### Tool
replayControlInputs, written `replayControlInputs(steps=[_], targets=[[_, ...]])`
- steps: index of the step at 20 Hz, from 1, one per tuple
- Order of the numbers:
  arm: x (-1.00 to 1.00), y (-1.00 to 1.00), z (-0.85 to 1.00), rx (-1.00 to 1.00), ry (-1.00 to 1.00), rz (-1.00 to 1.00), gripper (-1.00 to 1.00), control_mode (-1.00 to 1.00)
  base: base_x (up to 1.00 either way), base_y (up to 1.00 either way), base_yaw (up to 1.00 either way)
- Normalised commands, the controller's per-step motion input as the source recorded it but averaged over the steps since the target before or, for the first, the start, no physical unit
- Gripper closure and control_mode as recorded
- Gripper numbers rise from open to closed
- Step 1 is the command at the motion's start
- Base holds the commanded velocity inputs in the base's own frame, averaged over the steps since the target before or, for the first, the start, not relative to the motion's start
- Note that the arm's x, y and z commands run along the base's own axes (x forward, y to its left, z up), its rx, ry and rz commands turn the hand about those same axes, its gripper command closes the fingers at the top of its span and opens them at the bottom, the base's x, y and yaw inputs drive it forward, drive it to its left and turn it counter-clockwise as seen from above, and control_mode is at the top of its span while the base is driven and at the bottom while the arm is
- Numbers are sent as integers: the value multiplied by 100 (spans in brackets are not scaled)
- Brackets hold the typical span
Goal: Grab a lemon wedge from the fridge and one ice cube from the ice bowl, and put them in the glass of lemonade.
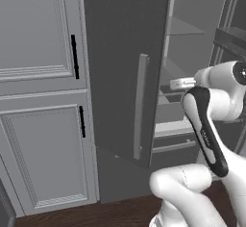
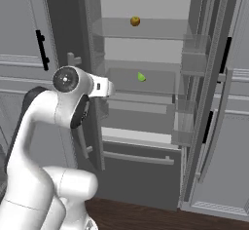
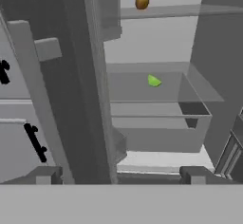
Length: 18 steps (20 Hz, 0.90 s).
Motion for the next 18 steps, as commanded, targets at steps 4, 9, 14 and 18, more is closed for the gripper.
replayControlInputs(steps=[4, 9, 14, 18], targets=[[85, -50, 0, 14, 17, 4, -100, -100, 0, 0, 0], [91, 9, 0, 16, 28, 26, -100, -100, 0, 0, 0], [57, -3, -13, 19, 32, 22, -100, -100, 0, 0, 0], [32, -33, -14, 29, 11, 0, -100, -100, 0, 0, 0]])
